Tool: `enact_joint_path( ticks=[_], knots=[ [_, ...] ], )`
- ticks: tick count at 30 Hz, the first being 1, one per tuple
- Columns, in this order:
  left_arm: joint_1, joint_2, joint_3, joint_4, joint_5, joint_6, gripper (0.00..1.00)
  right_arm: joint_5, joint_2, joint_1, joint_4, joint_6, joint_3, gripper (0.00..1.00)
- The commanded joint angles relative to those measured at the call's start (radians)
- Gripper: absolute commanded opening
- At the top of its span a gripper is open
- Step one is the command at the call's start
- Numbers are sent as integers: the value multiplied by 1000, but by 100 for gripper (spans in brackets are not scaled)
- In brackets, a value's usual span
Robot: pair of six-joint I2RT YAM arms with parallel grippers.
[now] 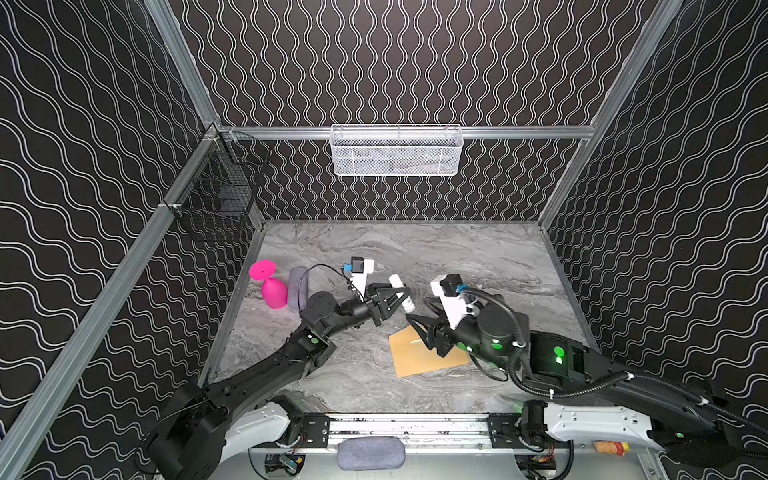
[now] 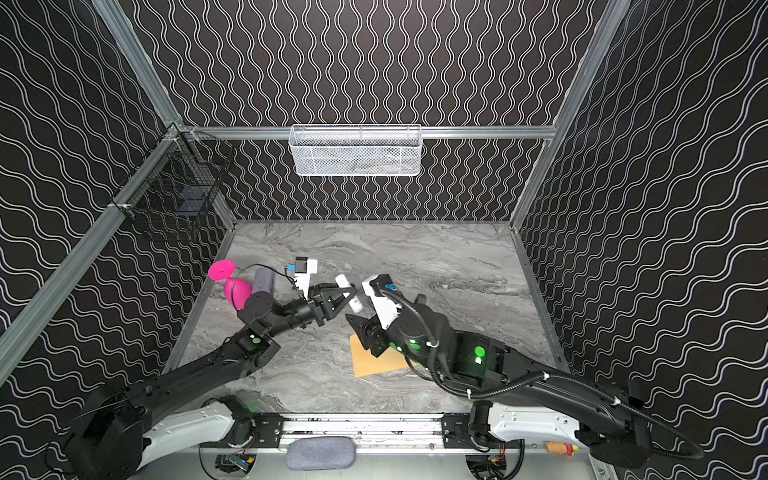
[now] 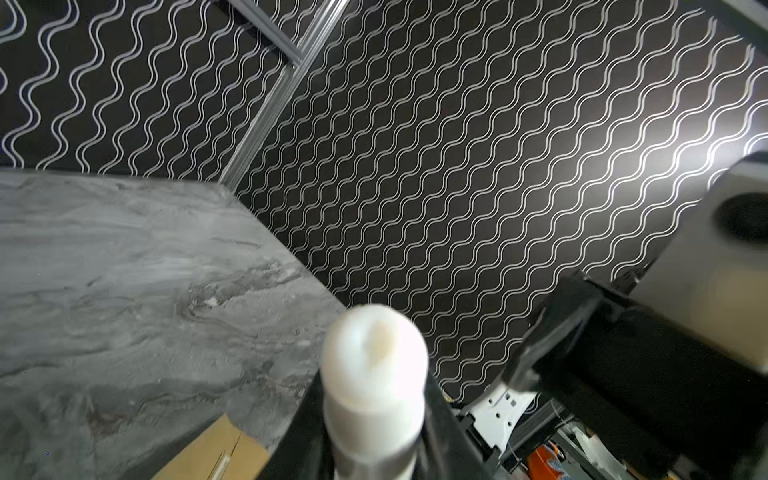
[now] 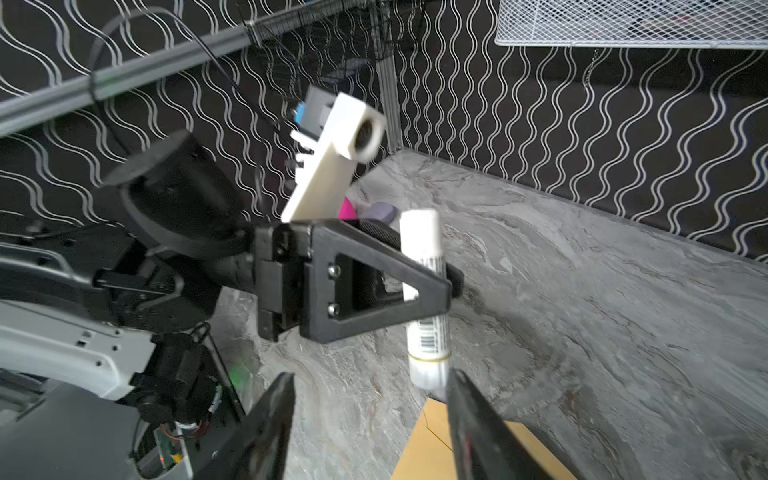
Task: Place the letter into the envelope and seal it
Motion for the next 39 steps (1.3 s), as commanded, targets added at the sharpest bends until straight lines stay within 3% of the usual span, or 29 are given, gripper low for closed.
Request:
enact_joint_path(
  ticks=[1, 7, 20, 24, 29, 33, 39],
  knots=[
    [6, 17, 17, 5, 10, 35, 0, -172, -50, -48, 106, 23, -86, 68],
    [12, 34, 46, -6, 61, 46, 0, -458, -168, -182, 217, 99, -224, 71],
    [15, 107, -5, 295, 135, -94, 0, -745, -373, -334, 480, 221, -501, 75],
    [15, 124, -12, 377, 145, -146, 0, -843, -345, -404, 640, 276, -577, 76],
    [15, 121, -12, 392, 158, -171, 0, -1035, -240, -551, 746, 355, -558, 78],
    [15, 103, -42, 409, 154, -174, 0, -1145, -167, -603, 810, 413, -560, 76],
    [12, 155, -69, 514, 167, -219, 0, -1098, -174, -617, 736, 406, -567, 76]
  ],
)
